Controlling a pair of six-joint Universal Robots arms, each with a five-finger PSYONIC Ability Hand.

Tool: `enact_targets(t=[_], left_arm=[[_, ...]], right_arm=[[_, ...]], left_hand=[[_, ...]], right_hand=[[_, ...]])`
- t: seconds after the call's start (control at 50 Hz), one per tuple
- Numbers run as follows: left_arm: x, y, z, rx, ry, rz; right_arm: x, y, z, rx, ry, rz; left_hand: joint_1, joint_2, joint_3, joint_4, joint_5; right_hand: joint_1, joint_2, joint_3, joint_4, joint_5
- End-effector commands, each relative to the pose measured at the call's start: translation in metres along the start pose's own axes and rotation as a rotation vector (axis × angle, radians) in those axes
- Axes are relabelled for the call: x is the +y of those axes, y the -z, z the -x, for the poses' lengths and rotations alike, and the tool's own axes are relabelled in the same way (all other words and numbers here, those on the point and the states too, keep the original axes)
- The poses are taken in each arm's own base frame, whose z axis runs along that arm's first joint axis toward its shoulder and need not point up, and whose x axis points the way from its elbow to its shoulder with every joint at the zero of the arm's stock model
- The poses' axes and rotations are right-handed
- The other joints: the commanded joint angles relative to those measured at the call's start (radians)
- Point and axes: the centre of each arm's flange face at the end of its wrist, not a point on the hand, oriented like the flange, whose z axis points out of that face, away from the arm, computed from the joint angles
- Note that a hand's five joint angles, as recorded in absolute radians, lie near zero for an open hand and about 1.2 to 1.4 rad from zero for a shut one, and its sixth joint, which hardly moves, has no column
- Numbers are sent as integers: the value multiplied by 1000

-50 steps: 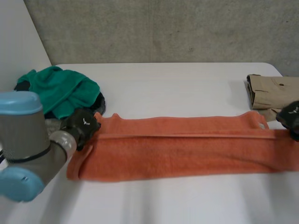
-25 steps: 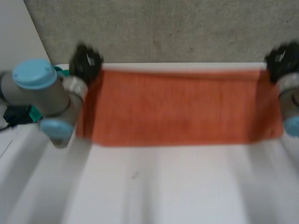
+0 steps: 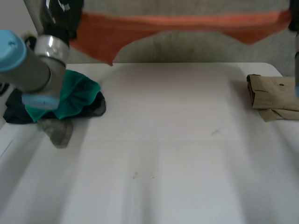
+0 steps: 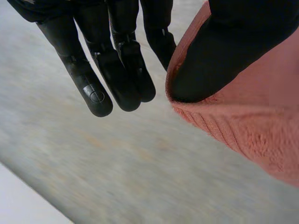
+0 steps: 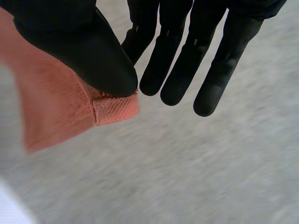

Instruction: Fold the laundry.

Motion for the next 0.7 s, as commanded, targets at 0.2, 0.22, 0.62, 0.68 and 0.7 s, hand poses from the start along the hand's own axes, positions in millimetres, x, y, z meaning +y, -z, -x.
enact_targets(t=[0.2, 0.22, 0.62, 0.68, 0.7], left_arm=[[3, 177, -51, 481, 18, 294], [1, 186, -49, 501, 4, 317], [-22, 287, -27, 844, -116, 722], [-9, 264, -36, 802, -127, 687], [-5, 256, -38, 790, -129, 676]], right_arm=[[65, 113, 36, -465, 115, 489], [66, 121, 31, -493, 143, 520], [71, 196, -21, -702, 436, 735], [83, 184, -15, -663, 437, 714], [87, 181, -13, -650, 438, 710]], left_hand=[[253, 192, 198, 190, 196], [253, 192, 198, 190, 196], [253, 192, 198, 190, 196], [253, 192, 198, 190, 196], [253, 192, 198, 190, 196]], right_hand=[[267, 208, 201, 194, 182], [267, 208, 201, 194, 182], [267, 208, 201, 194, 182], [267, 208, 201, 194, 182], [267, 208, 201, 194, 182]])
